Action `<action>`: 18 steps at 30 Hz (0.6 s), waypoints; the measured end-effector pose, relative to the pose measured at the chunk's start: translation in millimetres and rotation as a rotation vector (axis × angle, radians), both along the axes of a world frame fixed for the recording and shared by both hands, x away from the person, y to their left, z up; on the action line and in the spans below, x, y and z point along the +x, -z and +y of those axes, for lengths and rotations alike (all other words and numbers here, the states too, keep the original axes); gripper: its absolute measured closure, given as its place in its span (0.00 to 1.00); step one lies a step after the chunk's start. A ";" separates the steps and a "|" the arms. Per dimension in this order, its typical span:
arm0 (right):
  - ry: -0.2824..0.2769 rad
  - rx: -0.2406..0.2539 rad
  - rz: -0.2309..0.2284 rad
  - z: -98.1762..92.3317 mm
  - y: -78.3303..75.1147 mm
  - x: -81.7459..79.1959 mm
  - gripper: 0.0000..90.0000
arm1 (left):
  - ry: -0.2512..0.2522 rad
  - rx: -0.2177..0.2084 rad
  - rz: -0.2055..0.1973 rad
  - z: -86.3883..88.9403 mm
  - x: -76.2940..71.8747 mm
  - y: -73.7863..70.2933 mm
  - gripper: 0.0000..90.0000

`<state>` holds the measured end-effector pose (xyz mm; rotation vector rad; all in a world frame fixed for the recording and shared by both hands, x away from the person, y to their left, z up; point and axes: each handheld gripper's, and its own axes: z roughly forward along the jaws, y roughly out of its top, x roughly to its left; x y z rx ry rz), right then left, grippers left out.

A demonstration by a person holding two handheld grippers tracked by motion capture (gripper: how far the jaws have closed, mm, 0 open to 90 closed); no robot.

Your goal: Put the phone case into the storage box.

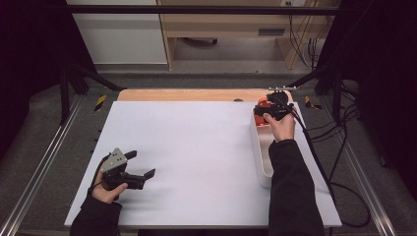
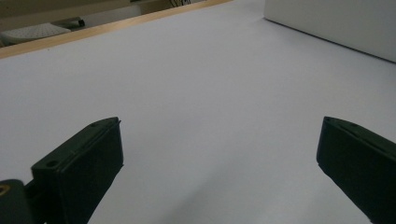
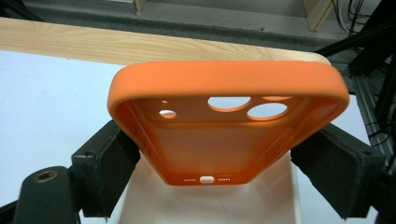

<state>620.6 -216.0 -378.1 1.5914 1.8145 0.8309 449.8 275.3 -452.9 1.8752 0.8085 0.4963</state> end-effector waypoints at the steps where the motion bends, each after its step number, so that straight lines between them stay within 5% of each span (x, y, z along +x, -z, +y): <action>1: 0.002 0.001 0.001 -0.1 0.5 0.6 0.18 | -0.001 0.000 0.001 0.1 0.2 0.2 0.00; 18: 0.019 -0.007 0.018 0.8 12.9 7.7 0.18 | 0.004 0.006 0.003 -0.8 0.4 1.0 0.00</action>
